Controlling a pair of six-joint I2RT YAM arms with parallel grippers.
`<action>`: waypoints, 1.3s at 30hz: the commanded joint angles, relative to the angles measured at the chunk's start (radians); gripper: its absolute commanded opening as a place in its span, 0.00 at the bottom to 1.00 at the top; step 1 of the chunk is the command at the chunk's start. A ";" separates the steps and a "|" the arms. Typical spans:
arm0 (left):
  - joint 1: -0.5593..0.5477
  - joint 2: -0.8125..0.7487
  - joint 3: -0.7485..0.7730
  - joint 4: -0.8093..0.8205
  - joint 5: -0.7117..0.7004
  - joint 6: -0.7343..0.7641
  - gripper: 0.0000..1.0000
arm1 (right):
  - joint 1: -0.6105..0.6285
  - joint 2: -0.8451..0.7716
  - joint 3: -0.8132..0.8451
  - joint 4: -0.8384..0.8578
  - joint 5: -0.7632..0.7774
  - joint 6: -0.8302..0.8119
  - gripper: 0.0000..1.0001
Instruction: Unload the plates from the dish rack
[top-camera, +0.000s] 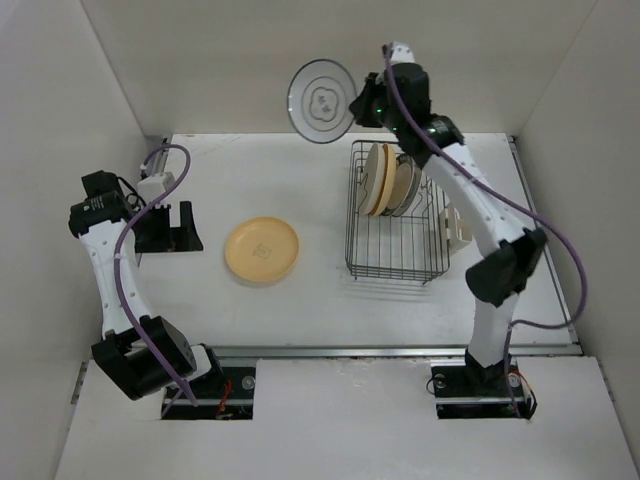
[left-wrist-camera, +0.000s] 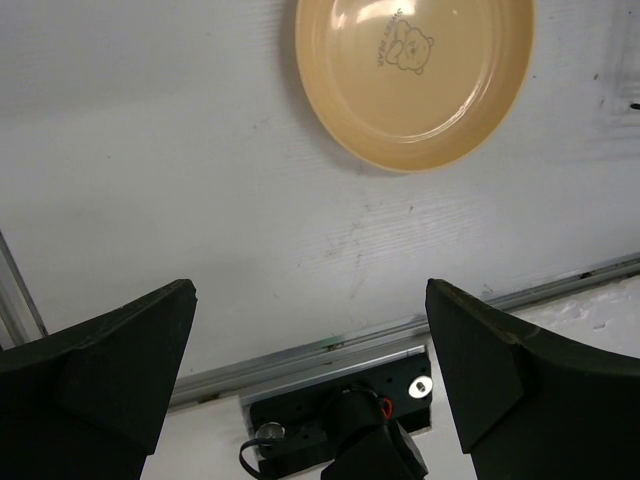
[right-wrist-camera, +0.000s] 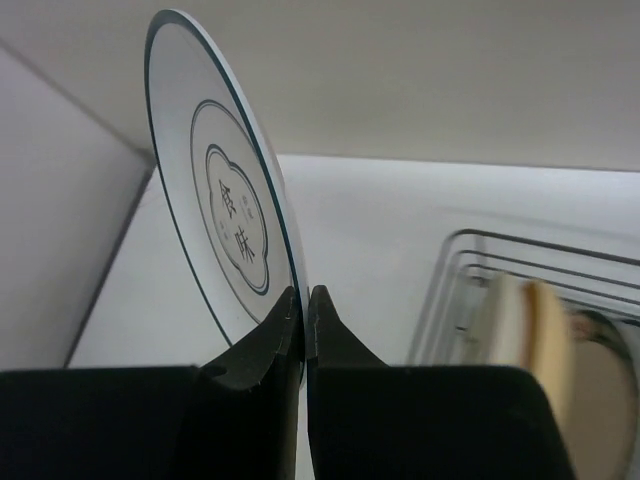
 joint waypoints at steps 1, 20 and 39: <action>0.000 0.000 -0.029 -0.031 0.045 0.017 0.99 | 0.023 0.178 0.051 0.167 -0.275 0.135 0.00; 0.000 0.073 -0.056 -0.013 -0.009 -0.004 0.99 | 0.131 0.724 0.217 0.361 -0.139 0.806 0.00; 0.000 0.084 -0.047 0.016 -0.029 -0.036 0.99 | 0.140 0.699 0.148 0.208 -0.186 0.884 0.52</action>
